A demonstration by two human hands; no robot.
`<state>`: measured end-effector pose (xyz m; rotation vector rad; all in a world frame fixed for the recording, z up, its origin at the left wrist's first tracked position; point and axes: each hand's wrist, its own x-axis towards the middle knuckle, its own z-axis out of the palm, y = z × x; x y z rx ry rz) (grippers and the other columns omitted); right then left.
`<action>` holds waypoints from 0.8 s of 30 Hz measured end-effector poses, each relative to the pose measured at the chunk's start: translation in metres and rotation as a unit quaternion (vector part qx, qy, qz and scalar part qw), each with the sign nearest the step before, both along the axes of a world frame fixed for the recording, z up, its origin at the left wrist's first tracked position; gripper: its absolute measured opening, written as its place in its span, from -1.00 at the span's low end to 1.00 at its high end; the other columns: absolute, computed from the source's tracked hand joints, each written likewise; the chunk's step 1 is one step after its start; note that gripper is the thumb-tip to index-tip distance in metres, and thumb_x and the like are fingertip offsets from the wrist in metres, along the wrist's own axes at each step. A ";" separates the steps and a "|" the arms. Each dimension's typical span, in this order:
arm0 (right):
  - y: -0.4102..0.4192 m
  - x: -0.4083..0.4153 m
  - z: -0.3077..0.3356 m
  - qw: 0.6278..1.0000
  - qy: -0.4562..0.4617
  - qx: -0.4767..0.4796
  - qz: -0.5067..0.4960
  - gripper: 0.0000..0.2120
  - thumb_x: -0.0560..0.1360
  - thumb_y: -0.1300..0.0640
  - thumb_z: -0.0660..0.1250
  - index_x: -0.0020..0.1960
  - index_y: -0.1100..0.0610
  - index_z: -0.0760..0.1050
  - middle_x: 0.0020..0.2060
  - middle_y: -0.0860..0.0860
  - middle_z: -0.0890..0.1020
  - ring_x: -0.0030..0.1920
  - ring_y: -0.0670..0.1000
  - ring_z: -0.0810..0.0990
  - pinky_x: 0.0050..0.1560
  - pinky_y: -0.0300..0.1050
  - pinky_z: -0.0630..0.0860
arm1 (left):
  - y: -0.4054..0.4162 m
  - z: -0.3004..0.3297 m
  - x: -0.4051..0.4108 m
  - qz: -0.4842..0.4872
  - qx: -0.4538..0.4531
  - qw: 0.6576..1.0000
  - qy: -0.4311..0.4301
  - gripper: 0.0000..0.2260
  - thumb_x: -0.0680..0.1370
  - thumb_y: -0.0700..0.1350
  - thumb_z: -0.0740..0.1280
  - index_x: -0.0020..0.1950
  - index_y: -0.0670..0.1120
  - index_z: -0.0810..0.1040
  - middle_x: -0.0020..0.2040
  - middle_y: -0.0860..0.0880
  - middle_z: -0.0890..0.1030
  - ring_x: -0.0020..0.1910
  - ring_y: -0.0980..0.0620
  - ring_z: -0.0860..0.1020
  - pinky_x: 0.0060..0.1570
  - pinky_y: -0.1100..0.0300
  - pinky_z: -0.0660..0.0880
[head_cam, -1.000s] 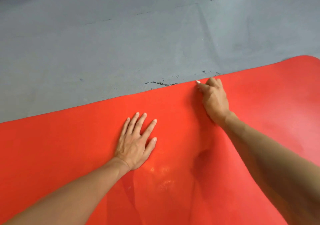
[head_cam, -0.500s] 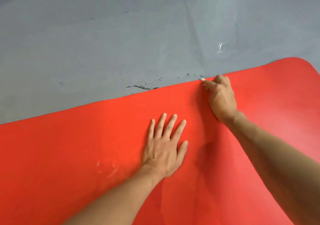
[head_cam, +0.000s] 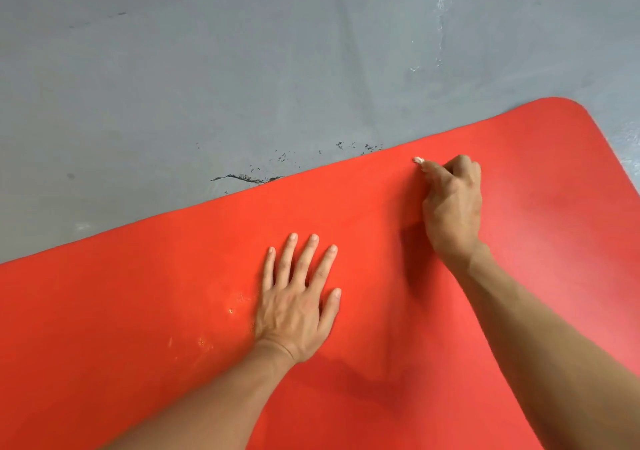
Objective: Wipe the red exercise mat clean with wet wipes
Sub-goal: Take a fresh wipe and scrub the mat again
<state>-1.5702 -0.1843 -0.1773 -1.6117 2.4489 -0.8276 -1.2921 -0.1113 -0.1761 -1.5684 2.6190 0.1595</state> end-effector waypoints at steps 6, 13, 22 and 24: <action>0.053 0.098 0.004 0.994 -0.051 0.002 0.094 -0.55 0.55 0.34 0.18 0.39 0.19 0.54 -0.10 0.06 0.42 -0.07 0.11 0.37 -0.05 -0.02 0.43 | 0.000 0.000 -0.002 0.003 0.009 1.000 0.004 -0.41 0.64 0.21 0.15 0.67 0.09 0.25 0.69 -0.04 0.18 0.69 -0.17 0.01 0.57 -0.32 0.10; 0.042 0.028 0.007 0.999 0.012 0.021 0.021 -0.64 0.55 0.36 0.28 0.25 0.09 0.66 -0.13 0.07 0.45 -0.06 0.14 0.42 -0.13 0.08 0.52 | -0.001 -0.001 0.002 -0.001 0.001 1.000 0.016 -0.40 0.64 0.21 0.14 0.67 0.09 0.24 0.69 -0.04 0.20 0.69 -0.18 0.03 0.57 -0.31 0.10; 0.110 0.113 0.026 0.982 -0.015 0.065 0.176 -0.62 0.62 0.09 0.12 0.31 0.10 0.59 -0.13 0.01 0.45 -0.10 0.07 0.42 -0.15 -0.01 0.52 | -0.002 -0.003 0.003 -0.009 -0.009 0.999 0.034 -0.42 0.62 0.15 0.12 0.65 0.06 0.31 0.66 -0.07 0.26 0.67 -0.21 0.09 0.57 -0.33 0.09; 0.113 0.081 0.027 0.985 0.011 0.076 0.152 -0.64 0.61 0.14 0.13 0.26 0.08 0.62 -0.13 0.02 0.44 -0.09 0.09 0.43 -0.15 0.03 0.52 | -0.001 -0.002 0.003 -0.009 -0.013 0.999 0.039 -0.42 0.63 0.14 0.13 0.65 0.05 0.31 0.66 -0.07 0.26 0.67 -0.21 0.10 0.57 -0.32 0.08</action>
